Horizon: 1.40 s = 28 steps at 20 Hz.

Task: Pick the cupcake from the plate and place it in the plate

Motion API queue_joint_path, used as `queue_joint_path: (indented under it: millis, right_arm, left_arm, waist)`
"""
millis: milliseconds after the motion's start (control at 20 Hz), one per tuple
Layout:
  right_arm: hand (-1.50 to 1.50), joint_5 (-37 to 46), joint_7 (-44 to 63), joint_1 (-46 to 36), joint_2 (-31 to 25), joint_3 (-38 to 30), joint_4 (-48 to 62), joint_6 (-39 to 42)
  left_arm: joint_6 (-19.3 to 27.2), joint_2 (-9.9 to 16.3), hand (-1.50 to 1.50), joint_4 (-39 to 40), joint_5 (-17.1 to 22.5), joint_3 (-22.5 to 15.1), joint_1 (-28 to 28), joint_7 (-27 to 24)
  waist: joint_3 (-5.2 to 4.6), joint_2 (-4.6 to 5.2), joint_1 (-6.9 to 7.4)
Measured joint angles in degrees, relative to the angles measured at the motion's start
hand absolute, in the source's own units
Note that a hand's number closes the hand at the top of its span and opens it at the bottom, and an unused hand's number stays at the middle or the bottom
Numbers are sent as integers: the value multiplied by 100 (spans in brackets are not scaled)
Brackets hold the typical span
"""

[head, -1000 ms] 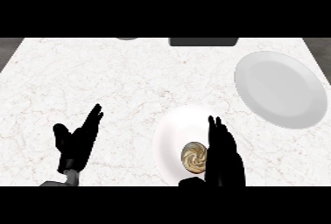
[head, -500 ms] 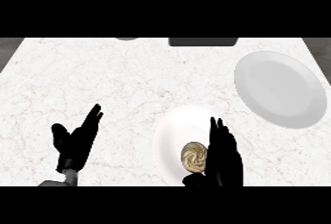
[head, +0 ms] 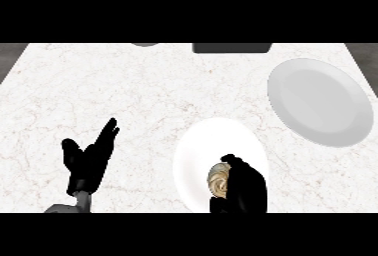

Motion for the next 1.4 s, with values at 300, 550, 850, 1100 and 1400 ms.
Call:
queue_joint_path:
  millis: [300, 550, 850, 1100, 1400]
  right_arm:
    - [150, 112, -97, -230, 6, -67, 242, 75]
    - [150, 635, -168, -321, 4, -56, 226, 72]
    - [150, 1009, -944, -288, -220, 513, -424, -387]
    - [150, 1150, -1695, -177, -572, 1059, -1169, -865]
    - [150, 1163, -1949, 34, -768, 696, -1871, -1550]
  left_arm:
    - [-28, -15, 0, -171, -53, 41, 124, 90]
    - [-92, -15, 0, -165, -73, 118, 143, 64]
    - [-155, -4, 0, -133, -66, 180, 152, 19]
    - [-147, -8, 0, -207, -98, 176, 185, 70]
    - [-181, -25, 0, -221, -87, 244, 173, 130]
  waist:
    - [-18, -15, 8]
    - [-10, -5, -3]
    - [-3, -5, -17]
    - [-4, -7, -32]
    - [-8, 8, -38]
